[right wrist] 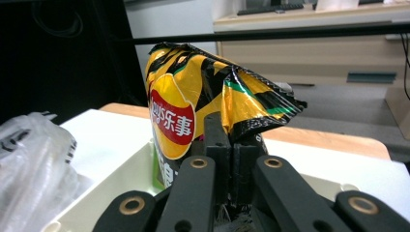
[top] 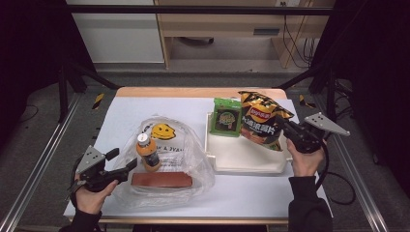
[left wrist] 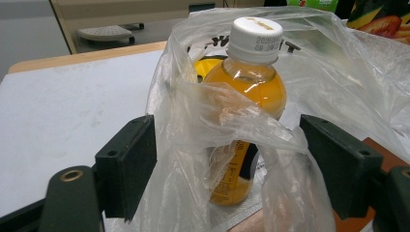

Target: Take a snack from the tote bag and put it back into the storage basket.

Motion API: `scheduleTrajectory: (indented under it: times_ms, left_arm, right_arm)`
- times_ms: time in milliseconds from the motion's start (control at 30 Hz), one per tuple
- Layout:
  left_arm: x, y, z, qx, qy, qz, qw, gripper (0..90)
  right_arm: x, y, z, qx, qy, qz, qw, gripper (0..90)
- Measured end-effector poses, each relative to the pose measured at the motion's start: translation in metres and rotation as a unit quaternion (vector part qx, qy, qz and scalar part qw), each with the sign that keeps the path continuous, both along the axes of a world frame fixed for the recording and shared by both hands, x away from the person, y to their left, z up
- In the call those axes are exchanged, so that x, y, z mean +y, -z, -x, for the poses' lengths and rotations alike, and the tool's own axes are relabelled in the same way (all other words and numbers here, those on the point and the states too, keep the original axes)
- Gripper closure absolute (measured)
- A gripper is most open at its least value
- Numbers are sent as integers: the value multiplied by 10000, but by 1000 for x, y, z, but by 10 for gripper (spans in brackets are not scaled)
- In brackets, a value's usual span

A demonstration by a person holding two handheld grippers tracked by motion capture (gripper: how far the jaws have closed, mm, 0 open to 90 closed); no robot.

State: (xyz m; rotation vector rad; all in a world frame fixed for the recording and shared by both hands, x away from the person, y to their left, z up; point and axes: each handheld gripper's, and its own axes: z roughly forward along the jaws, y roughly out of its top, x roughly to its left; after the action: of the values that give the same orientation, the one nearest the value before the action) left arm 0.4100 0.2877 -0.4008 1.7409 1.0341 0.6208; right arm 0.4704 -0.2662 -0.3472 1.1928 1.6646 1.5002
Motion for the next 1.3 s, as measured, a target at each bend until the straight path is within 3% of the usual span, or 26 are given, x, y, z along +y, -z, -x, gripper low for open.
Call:
scheduleTrajectory:
  times_ms: [233,967,1300]
  left_arm:
    - [-1,2,-1,42,0,-24,10000,218]
    - [1,5,-4,102,-23,-33,9999,217]
    - [1,7,-5,144,-27,-41,9999,217]
  right_arm:
    - [-9,17,-8,200,131,-9,9997,888]
    - [-14,38,-39,486,347,-223,9980,871]
    - [-16,43,-52,443,675,-22,9967,768]
